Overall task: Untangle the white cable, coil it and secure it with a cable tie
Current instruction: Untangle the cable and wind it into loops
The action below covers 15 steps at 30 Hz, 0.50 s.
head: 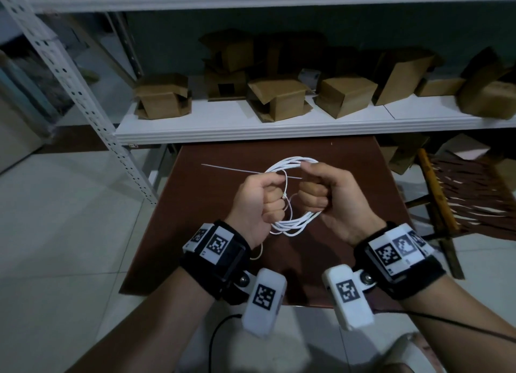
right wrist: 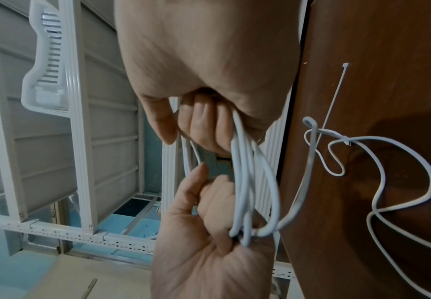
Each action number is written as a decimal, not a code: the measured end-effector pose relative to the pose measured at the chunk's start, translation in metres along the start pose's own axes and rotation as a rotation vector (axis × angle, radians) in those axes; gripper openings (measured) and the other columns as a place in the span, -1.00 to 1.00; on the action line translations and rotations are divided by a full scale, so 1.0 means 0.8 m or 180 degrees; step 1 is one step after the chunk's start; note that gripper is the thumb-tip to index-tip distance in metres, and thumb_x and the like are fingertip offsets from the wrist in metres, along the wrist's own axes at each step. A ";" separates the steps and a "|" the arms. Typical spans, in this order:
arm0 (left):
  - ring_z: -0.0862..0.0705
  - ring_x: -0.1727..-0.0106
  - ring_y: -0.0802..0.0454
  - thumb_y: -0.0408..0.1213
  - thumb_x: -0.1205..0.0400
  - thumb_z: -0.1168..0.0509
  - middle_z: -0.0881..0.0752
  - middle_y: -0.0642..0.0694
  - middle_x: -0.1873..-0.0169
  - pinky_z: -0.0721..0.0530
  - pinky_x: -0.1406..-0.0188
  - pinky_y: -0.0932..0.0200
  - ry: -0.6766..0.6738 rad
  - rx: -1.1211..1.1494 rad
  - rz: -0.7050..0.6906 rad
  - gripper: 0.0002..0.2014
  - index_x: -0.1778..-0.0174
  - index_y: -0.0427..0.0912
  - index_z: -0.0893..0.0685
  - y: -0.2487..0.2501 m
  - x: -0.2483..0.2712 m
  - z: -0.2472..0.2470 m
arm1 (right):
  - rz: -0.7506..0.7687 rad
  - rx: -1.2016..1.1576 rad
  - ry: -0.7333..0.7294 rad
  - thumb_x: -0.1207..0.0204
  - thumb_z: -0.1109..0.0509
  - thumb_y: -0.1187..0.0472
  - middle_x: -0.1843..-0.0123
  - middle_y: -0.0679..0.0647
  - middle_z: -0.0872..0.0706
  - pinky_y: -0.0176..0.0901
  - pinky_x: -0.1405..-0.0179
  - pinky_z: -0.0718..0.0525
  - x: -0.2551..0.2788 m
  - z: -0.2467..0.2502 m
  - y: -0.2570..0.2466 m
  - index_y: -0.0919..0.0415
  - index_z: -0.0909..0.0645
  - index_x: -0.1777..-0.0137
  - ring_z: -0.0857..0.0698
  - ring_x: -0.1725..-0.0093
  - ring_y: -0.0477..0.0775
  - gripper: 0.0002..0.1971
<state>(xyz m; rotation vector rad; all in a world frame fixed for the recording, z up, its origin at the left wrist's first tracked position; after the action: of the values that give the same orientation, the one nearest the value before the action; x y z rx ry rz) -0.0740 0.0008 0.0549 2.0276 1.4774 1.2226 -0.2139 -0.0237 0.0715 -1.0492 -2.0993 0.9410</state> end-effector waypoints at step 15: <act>-0.08 0.79 0.11 -0.34 -0.71 -0.19 -0.12 0.07 0.76 -0.12 0.84 0.27 0.0168 0.1064 -0.0275 -0.40 0.70 -0.01 -0.23 0.001 -0.012 0.011 | -0.0255 0.0551 -0.0277 -0.62 -0.36 -0.30 -0.14 0.51 -0.74 0.18 -0.26 -0.48 -0.007 -0.014 0.031 0.36 -0.76 -0.18 -0.65 -0.08 0.39 -0.36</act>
<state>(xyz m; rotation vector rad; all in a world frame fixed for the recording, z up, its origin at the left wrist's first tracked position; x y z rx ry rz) -0.0676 -0.0065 0.0459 2.1213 1.8806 1.0591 -0.1922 -0.0139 0.0568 -0.8443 -2.0707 1.1238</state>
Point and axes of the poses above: each hand's wrist, its own x-axis away from the middle knuckle, its own z-axis out of the back of the hand, y = z × x, the point moved 2 cm from there along -x, towards the middle knuckle
